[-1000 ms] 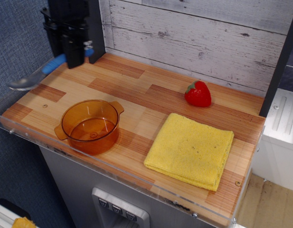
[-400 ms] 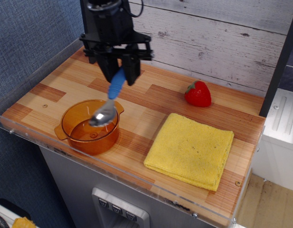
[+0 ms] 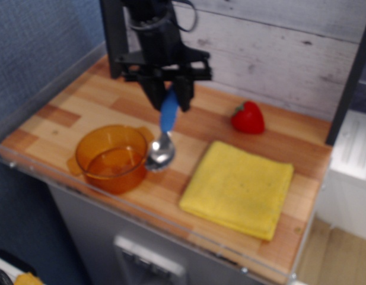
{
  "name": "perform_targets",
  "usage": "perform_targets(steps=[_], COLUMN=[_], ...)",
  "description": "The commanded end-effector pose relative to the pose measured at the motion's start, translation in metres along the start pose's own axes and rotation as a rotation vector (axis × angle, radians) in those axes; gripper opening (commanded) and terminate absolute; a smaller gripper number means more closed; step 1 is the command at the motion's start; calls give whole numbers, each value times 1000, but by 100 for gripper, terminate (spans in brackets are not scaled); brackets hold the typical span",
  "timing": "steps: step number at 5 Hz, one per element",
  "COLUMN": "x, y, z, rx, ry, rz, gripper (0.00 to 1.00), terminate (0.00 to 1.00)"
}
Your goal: PICK UP THE SPOON AND KEEP ANOTHER SIDE OF THE TABLE
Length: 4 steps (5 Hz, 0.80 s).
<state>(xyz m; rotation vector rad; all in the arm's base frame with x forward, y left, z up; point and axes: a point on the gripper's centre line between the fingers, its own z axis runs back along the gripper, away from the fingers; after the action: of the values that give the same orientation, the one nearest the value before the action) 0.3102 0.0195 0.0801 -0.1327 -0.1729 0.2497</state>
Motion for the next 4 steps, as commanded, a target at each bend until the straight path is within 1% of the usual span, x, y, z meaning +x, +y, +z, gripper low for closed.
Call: perform_targets(steps=[1, 2, 3, 4], x=[23, 23, 26, 24], y=[-4, 2, 4, 9], z=[-9, -16, -24, -30], rx=[25, 38, 48, 54], ry=[-60, -72, -55, -55], rz=[-17, -6, 4, 15], gripper=[0, 0, 0, 0], terminate=[0, 0, 0, 0])
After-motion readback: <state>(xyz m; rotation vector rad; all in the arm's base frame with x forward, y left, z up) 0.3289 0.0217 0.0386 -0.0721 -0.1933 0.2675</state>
